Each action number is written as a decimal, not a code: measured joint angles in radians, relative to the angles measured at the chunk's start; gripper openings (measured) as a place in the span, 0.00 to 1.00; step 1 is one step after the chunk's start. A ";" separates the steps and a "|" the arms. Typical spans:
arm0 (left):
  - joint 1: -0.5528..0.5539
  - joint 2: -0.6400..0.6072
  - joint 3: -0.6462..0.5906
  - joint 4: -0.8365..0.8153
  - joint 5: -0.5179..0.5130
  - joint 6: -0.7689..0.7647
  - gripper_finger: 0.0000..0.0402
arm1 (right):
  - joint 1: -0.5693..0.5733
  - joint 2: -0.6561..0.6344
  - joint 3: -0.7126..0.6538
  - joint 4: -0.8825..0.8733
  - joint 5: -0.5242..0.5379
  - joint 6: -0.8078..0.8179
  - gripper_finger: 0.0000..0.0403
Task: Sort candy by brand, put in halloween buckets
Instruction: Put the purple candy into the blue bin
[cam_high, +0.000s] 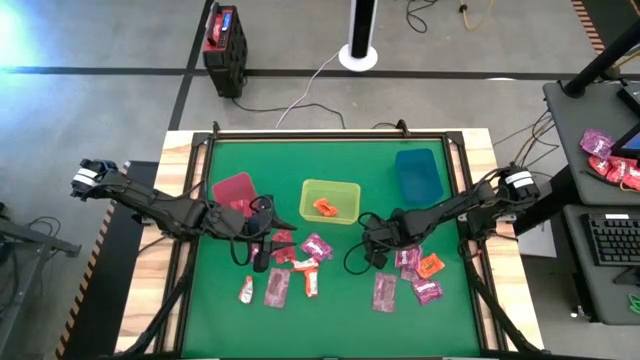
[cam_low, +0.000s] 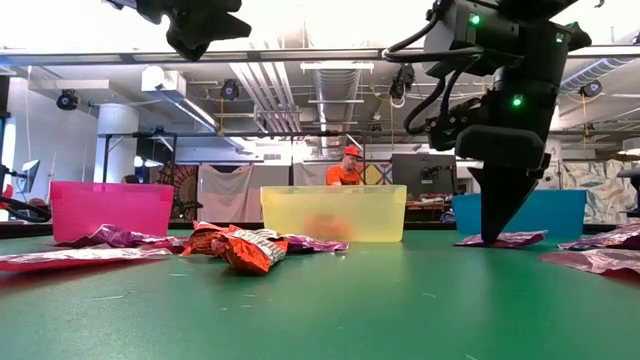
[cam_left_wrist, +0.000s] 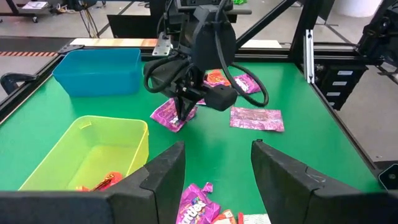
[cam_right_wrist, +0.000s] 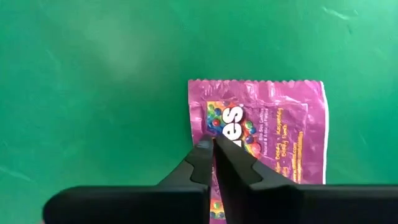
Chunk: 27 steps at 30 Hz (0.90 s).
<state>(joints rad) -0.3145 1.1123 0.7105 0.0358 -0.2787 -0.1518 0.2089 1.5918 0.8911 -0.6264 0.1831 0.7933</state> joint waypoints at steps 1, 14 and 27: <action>0.000 0.001 0.000 0.002 0.000 -0.001 0.42 | 0.001 -0.016 -0.001 -0.007 0.001 0.000 0.02; 0.000 0.001 0.000 0.002 0.000 -0.007 0.42 | -0.008 -0.100 -0.022 -0.040 0.025 0.019 0.21; 0.000 0.001 -0.003 0.002 0.000 0.003 0.42 | -0.029 0.003 -0.030 0.060 0.053 -0.106 0.67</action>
<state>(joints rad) -0.3149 1.1137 0.7074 0.0375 -0.2787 -0.1489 0.1795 1.5945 0.8612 -0.5663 0.2360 0.6876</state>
